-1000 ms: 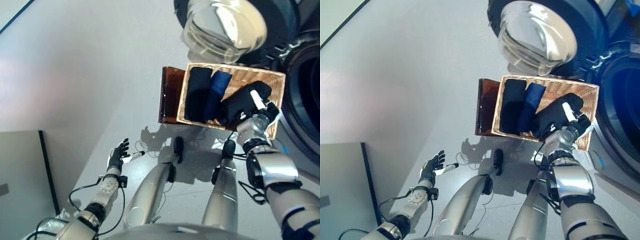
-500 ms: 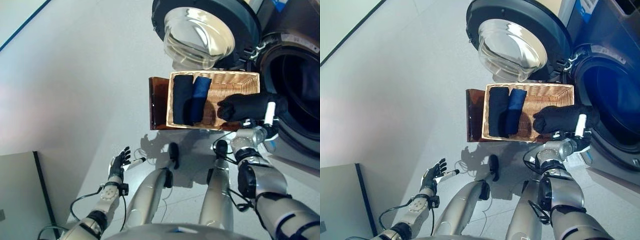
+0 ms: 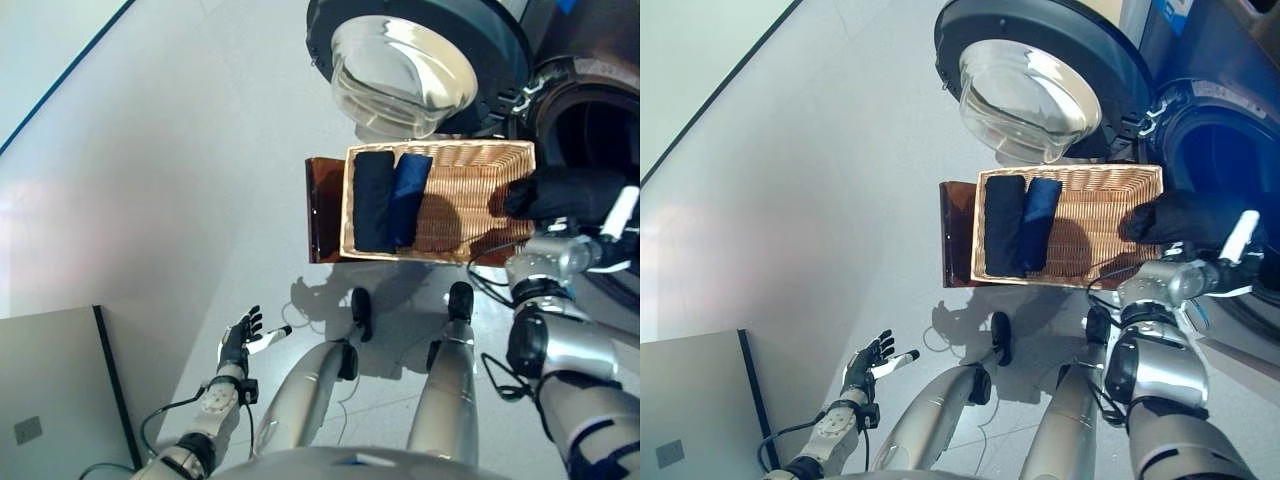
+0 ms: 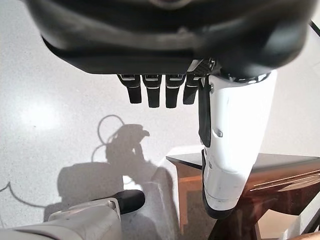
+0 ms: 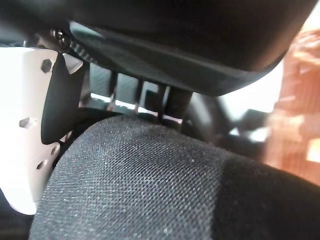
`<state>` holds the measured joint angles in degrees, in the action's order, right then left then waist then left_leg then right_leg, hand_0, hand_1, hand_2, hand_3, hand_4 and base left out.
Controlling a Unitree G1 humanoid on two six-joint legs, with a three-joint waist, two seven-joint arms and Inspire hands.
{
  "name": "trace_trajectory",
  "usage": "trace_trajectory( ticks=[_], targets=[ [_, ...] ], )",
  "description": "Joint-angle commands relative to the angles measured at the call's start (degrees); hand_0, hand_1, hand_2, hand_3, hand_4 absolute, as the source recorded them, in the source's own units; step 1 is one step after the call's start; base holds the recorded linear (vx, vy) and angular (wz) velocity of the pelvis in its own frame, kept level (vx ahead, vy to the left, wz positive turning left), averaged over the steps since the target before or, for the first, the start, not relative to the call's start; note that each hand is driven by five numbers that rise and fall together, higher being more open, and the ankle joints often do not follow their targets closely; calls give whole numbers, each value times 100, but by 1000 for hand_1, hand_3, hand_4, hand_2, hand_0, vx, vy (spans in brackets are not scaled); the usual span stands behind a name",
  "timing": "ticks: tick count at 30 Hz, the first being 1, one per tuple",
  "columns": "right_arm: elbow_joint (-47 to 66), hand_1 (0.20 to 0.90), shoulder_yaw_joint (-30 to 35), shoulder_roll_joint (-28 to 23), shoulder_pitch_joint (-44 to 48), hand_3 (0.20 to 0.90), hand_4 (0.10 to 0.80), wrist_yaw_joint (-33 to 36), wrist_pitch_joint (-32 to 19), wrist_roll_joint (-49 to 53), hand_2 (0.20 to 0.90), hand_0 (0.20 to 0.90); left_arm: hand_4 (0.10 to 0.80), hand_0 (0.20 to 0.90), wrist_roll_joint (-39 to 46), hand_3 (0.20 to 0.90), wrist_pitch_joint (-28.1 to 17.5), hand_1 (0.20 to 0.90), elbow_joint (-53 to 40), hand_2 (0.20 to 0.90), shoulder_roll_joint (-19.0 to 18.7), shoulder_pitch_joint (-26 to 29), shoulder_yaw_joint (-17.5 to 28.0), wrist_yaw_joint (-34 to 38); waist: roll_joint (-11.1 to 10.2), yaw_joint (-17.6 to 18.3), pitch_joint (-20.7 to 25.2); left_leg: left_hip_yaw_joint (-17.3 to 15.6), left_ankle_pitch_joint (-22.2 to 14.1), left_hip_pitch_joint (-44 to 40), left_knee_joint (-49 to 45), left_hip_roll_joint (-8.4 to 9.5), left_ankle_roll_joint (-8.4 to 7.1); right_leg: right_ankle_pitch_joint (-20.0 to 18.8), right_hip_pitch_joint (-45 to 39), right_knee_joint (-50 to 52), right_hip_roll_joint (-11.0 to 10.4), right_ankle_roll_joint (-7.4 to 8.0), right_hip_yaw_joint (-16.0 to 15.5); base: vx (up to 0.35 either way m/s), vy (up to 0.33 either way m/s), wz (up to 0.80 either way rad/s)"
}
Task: Pick up the clothes and place them into the washing machine
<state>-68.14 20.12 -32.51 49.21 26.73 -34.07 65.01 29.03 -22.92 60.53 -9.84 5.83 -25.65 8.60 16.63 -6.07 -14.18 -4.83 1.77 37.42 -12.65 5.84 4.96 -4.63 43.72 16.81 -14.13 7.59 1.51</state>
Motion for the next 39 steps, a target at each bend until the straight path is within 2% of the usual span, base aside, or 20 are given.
trace_trajectory(
  ticks=[1, 3, 6, 13, 15, 17, 19, 24, 28, 36, 39],
  targets=[
    [591, 200, -531, -931, 503, 200, 300, 89, -503, -685, 200, 200, 800, 900, -38, 900, -267, 900, 131, 900, -269, -83, 247, 80, 108, -97, 104, 408, -236, 273, -121, -133, -620, 674, -160, 323, 368, -415, -174, -8, -32, -3],
    [640, 200, -735, -1244, 758, 200, 300, 216, -487, -899, 200, 200, 800, 900, -72, 900, -299, 900, 141, 900, -335, -115, 253, 87, 111, -120, 123, 415, -215, 286, -113, -142, -642, 691, -129, 362, 389, -424, -167, 2, -28, -4],
    [653, 200, -854, -1457, 934, 200, 300, 305, -456, -1035, 200, 200, 800, 900, -67, 900, -306, 900, 130, 900, -354, -106, 275, 93, 123, -130, 126, 410, -197, 293, -101, -144, -655, 706, -104, 389, 399, -434, -161, 1, -9, -3],
    [794, 200, -1326, -2204, 1544, 200, 300, 945, -278, -1832, 200, 200, 800, 900, -97, 900, -395, 900, -175, 900, -471, -194, 279, 153, 225, -123, 41, 403, -143, 441, -119, -157, -714, 759, 164, 577, 427, -473, -104, -10, -6, 2],
    [771, 200, -1483, -2377, 1714, 200, 300, 1066, -205, -2016, 200, 200, 800, 900, -56, 900, -429, 900, -273, 900, -529, -206, 326, 184, 237, -92, -76, 370, -182, 655, -395, -170, -731, 798, 382, 785, 465, -511, -71, -36, -32, 5],
    [749, 200, -1794, -2506, 1987, 200, 300, 1115, -162, -2136, 200, 200, 800, 900, -11, 900, -460, 900, -401, 900, -577, -172, 354, 225, 176, -61, -116, 367, -480, 969, -918, -174, -743, 1025, 677, 1186, 526, -552, 47, -7, -80, 4],
    [854, 200, -2007, -2573, 2141, 200, 300, 1181, -135, -2257, 200, 200, 800, 900, 63, 900, -482, 900, -546, 900, -619, -166, 447, 265, 119, 14, -200, 341, -717, 1364, -1529, -256, -758, 1222, 1041, 1706, 595, -628, 110, -88, -104, 9],
    [1022, 200, -2201, -2790, 2153, 200, 300, 1517, -158, -2612, 200, 200, 800, 900, 139, 900, -593, 900, -876, 900, -737, -293, 605, 368, 21, 119, -253, 341, -942, 1697, -2037, -368, -778, 1450, 1437, 2301, 662, -742, 128, -31, -71, 2],
    [1013, 200, -2309, -2955, 2224, 200, 300, 1798, -40, -2956, 200, 200, 800, 900, 140, 900, -646, 900, -1007, 900, -809, -376, 650, 467, -20, 175, -305, 309, -928, 1744, -1994, -395, -819, 1498, 1543, 2354, 713, -792, 153, -6, -53, -1],
    [818, 200, -3113, -3091, 2925, 200, 300, 2165, 273, -3552, 200, 200, 800, 900, 179, 900, -712, 900, -1058, 900, -856, -415, 587, 633, -140, 177, -447, 358, -793, 1914, -1783, -495, -816, 1488, 1894, 2406, 885, -838, 185, -11, -52, -6],
    [591, 200, -3532, -3198, 3165, 200, 300, 2349, 659, -4012, 200, 200, 800, 900, 159, 900, -720, 900, -1150, 900, -901, -403, 555, 692, -190, 212, -462, 372, -719, 1916, -1626, -526, -846, 1463, 1943, 2360, 901, -826, 173, -10, -63, 1]
  ],
)
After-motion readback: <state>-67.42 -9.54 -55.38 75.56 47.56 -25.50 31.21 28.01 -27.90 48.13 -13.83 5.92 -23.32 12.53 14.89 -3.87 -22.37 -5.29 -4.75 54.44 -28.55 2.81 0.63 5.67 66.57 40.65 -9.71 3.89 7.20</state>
